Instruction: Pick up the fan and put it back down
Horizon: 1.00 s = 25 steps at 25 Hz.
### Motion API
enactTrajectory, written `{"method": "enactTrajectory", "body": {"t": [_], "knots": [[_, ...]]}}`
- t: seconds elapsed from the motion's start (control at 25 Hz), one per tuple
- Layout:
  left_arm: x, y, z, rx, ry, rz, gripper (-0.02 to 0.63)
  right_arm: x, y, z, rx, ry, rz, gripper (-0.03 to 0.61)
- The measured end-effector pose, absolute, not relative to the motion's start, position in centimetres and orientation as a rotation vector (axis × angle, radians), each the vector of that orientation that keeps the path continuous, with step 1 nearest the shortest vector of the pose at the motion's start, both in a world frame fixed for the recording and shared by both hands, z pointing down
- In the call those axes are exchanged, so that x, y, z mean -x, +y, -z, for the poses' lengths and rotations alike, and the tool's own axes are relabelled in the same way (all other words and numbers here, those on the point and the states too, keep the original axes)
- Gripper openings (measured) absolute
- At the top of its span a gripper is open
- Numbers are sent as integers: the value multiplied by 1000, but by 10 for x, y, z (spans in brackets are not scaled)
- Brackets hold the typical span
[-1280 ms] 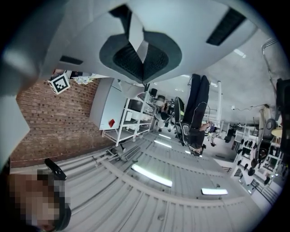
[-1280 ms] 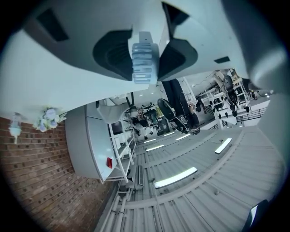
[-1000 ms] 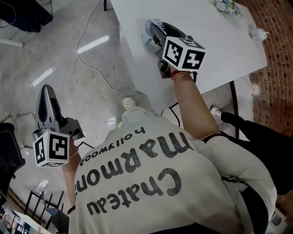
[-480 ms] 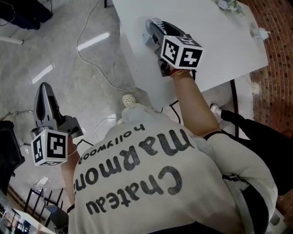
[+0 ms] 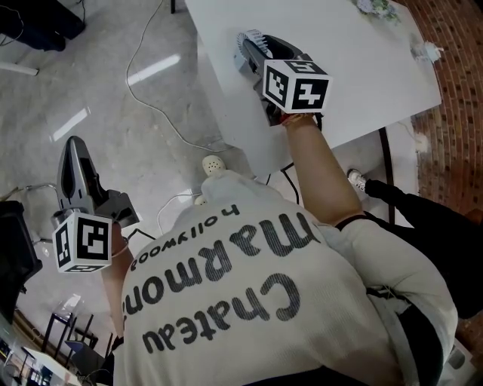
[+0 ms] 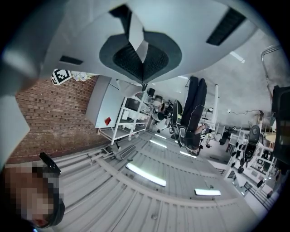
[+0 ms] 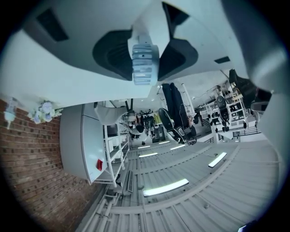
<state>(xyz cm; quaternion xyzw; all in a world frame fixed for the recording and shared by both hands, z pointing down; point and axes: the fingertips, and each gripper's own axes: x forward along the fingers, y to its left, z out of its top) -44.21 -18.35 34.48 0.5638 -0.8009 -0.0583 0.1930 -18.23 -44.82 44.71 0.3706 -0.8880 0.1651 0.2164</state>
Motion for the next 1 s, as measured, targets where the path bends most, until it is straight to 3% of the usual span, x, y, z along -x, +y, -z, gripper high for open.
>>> {"method": "enactTrajectory", "body": {"t": [1.0], "knots": [[433,-173,-337,-1608,-2250,177,2,183,-428,-449,-968,-2429,-304,183]]}}
